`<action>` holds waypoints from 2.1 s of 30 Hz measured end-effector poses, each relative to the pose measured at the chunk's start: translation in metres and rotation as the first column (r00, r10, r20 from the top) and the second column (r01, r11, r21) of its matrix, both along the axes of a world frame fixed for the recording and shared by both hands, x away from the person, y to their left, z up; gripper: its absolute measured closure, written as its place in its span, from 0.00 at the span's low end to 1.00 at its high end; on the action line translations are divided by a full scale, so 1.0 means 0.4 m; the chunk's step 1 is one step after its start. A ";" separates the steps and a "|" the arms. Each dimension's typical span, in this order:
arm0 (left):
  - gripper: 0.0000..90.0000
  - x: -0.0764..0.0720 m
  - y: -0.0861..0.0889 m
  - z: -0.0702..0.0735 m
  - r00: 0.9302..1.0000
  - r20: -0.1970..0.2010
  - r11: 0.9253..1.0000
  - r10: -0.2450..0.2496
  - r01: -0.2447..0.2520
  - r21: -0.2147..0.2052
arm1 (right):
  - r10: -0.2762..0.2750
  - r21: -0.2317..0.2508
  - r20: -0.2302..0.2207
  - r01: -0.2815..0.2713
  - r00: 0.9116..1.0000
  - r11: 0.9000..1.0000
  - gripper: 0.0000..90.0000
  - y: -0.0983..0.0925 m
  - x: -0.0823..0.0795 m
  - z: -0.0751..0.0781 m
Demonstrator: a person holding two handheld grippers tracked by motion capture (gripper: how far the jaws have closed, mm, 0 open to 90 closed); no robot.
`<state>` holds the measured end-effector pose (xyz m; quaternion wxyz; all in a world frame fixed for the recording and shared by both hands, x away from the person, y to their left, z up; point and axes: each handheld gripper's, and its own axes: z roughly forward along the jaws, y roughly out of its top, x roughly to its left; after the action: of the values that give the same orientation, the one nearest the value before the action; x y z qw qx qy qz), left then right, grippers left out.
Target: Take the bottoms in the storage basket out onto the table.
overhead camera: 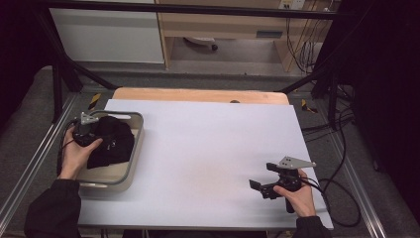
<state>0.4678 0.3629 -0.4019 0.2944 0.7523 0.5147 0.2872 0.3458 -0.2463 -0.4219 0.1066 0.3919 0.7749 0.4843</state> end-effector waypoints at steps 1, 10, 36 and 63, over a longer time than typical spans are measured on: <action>0.33 0.001 0.001 -0.001 1.000 -0.005 1.000 0.002 -0.002 -0.003 | 0.000 0.000 0.000 0.000 1.000 1.000 0.01 0.000 0.000 0.000; 0.52 -0.001 0.008 0.002 1.000 -0.014 0.999 0.027 -0.028 -0.027 | 0.000 0.001 -0.001 0.000 1.000 1.000 0.01 0.000 0.000 0.001; 0.82 -0.022 0.022 0.009 0.999 0.017 0.998 0.044 -0.043 -0.055 | 0.002 0.000 -0.001 -0.002 1.000 1.000 0.01 0.000 0.000 0.000; 0.83 -0.065 0.029 0.058 0.993 0.120 0.994 -0.001 0.014 -0.108 | 0.003 0.000 -0.002 -0.003 1.000 1.000 0.01 0.001 0.001 0.000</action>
<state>0.4418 0.3746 -0.3788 0.3666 0.7184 0.5081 0.3023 0.3460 -0.2460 -0.4221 0.1053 0.3913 0.7756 0.4840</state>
